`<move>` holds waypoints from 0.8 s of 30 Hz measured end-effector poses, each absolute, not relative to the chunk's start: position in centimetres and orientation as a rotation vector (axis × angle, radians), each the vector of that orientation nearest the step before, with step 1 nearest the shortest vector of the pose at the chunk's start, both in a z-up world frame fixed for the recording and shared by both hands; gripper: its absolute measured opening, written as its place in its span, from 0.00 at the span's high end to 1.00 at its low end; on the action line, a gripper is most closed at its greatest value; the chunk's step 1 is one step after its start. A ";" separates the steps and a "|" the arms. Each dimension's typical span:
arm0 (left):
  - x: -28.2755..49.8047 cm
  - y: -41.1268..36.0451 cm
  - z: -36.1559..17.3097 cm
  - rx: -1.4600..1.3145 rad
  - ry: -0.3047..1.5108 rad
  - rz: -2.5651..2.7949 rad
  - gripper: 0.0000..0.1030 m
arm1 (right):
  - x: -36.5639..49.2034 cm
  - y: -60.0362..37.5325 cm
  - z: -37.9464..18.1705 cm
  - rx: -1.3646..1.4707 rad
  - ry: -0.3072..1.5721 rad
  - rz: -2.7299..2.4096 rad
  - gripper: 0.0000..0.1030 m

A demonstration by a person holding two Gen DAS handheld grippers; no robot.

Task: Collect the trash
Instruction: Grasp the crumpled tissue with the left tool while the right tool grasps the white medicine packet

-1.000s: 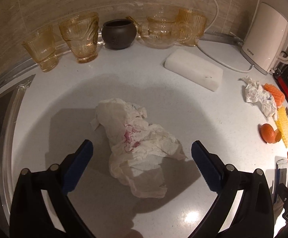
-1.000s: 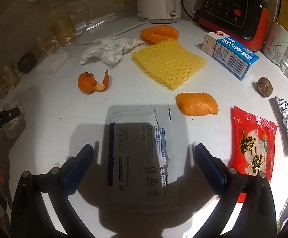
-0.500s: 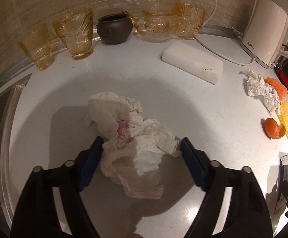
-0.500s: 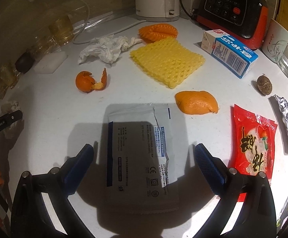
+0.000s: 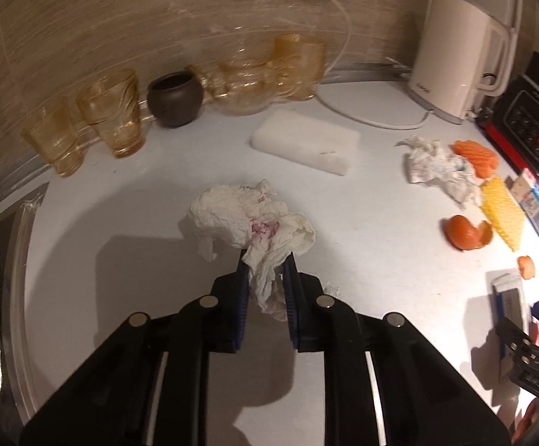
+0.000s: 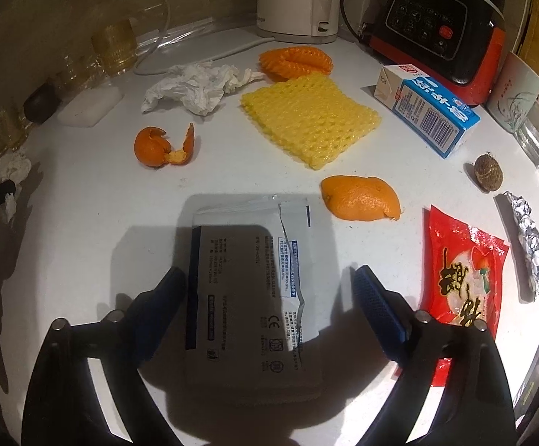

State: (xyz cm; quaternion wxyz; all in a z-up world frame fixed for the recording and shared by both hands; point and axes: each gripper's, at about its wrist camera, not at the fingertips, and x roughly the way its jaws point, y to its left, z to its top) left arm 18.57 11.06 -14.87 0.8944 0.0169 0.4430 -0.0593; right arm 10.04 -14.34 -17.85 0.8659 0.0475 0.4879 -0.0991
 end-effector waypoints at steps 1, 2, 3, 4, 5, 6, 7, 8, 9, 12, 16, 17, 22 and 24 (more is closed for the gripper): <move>18.5 10.9 -14.8 0.037 0.916 -0.130 0.83 | 9.9 -14.4 -17.8 0.097 1.018 -0.205 0.26; 18.3 10.8 -14.6 0.041 0.913 -0.139 0.83 | 9.8 -14.4 -17.6 0.095 1.014 -0.202 0.36; 18.1 10.7 -14.6 0.045 0.913 -0.149 0.83 | 9.7 -14.4 -17.4 0.092 1.013 -0.197 0.40; 18.0 10.6 -14.5 0.047 0.914 -0.160 0.83 | 9.6 -14.5 -17.4 0.092 1.011 -0.193 0.48; 17.7 10.4 -14.3 0.047 0.912 -0.175 0.83 | 9.5 -14.6 -17.3 0.092 1.009 -0.190 0.57; 17.4 10.3 -14.1 0.046 0.908 -0.188 0.83 | 9.4 -14.6 -17.2 0.091 1.009 -0.185 0.60; 17.2 10.2 -13.9 0.046 0.904 -0.199 0.83 | 9.3 -14.7 -17.1 0.097 1.009 -0.181 0.62; 16.9 10.2 -13.7 0.047 0.897 -0.212 0.83 | 9.1 -14.8 -17.1 0.114 1.005 -0.174 0.67; 16.6 10.1 -13.4 0.048 0.890 -0.223 0.83 | 8.9 -15.0 -17.0 0.129 1.000 -0.168 0.70; 15.6 9.9 -12.9 0.057 0.872 -0.256 0.83 | 8.4 -15.3 -16.8 0.154 0.991 -0.154 0.79; 14.3 9.5 -12.4 0.059 0.865 -0.282 0.83 | 7.5 -15.8 -16.5 0.194 0.977 -0.125 0.84; 14.1 9.5 -12.2 0.056 0.864 -0.287 0.83 | 7.2 -15.8 -16.2 0.199 0.969 -0.122 0.84; 11.1 8.8 -10.6 0.057 0.842 -0.320 0.83 | 5.0 -15.8 -13.8 0.196 0.915 -0.078 0.84; 9.2 8.3 -9.7 0.052 0.834 -0.341 0.83 | 3.5 -15.6 -12.4 0.172 0.897 -0.048 0.84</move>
